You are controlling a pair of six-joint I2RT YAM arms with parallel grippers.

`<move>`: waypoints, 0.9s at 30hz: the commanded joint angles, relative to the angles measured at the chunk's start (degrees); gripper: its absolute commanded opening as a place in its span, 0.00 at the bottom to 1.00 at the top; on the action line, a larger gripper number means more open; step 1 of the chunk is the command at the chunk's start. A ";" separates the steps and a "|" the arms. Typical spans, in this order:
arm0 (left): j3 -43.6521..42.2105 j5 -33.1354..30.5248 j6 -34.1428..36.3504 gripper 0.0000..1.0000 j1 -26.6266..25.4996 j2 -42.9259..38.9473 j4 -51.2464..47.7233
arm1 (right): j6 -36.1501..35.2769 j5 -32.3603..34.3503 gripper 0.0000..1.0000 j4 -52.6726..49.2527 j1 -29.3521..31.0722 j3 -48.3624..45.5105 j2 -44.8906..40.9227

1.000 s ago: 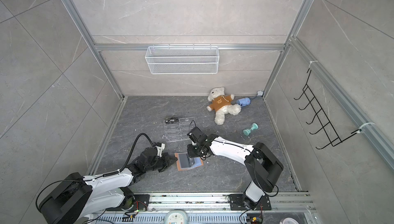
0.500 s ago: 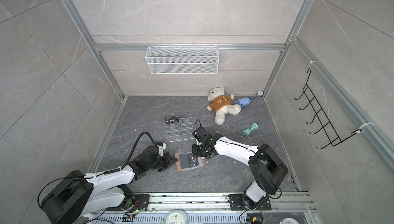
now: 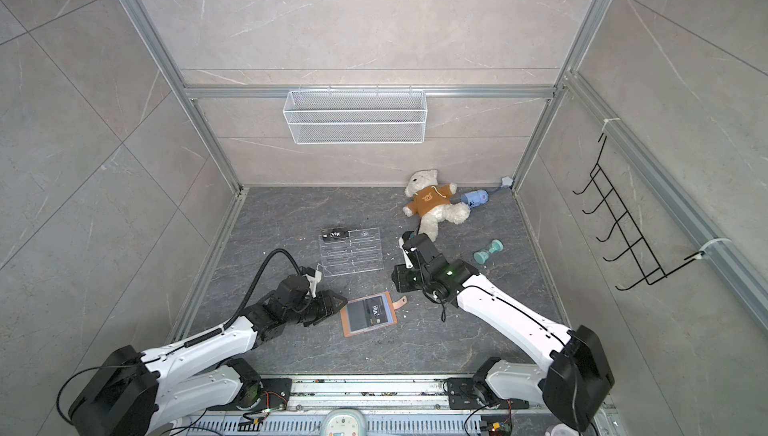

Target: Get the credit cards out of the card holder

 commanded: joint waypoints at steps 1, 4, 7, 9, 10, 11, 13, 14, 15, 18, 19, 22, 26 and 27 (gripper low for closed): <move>3.94 -2.87 3.59 0.64 -0.20 -3.38 -6.18 | -1.96 2.72 0.72 0.76 -1.22 -1.91 -3.35; 6.72 -2.47 4.90 0.66 -0.22 -4.67 -7.99 | -1.98 2.08 0.94 2.31 -2.50 -3.01 -5.87; 9.13 -0.42 5.44 0.68 -0.25 -4.73 -7.79 | -1.62 -0.06 1.00 4.55 -3.92 -4.08 -7.61; 10.37 1.21 5.31 0.68 -0.24 -4.08 -7.00 | -1.62 -1.45 1.00 5.68 -4.67 -4.66 -8.16; 10.80 2.11 4.93 0.68 -0.33 -3.56 -6.30 | -1.54 -1.86 1.00 5.88 -4.94 -4.74 -8.24; 11.09 3.05 4.47 0.68 -0.53 -2.96 -5.37 | -1.46 -2.46 1.00 6.09 -5.25 -4.78 -8.15; 11.28 4.26 3.27 0.68 -1.04 -1.75 -3.74 | -1.04 -4.14 0.94 5.94 -5.79 -4.52 -7.48; 11.44 4.66 2.65 0.68 -1.35 -1.11 -3.19 | -0.69 -5.26 0.89 5.75 -6.09 -4.27 -6.92; 11.46 4.69 2.00 0.68 -1.74 -0.59 -2.73 | -0.42 -6.39 0.84 5.61 -6.35 -4.05 -6.28; 11.38 5.08 0.10 0.66 -3.04 1.34 -1.15 | 0.86 -9.33 0.69 6.45 -6.93 -4.11 -4.79; 11.37 5.19 -0.63 0.66 -3.52 2.03 -0.84 | 1.44 -9.88 0.68 7.06 -7.08 -4.42 -4.56; 10.90 5.43 -2.61 0.63 -4.69 3.96 0.37 | 2.78 -11.97 0.50 9.08 -7.52 -5.44 -3.84; 10.52 5.48 -4.70 0.61 -6.26 6.62 1.88 | 4.02 -15.31 0.18 10.78 -7.68 -6.49 -1.71; 10.26 5.43 -5.25 0.60 -6.45 7.18 2.33 | 4.31 -16.17 0.12 11.20 -7.66 -6.65 -1.04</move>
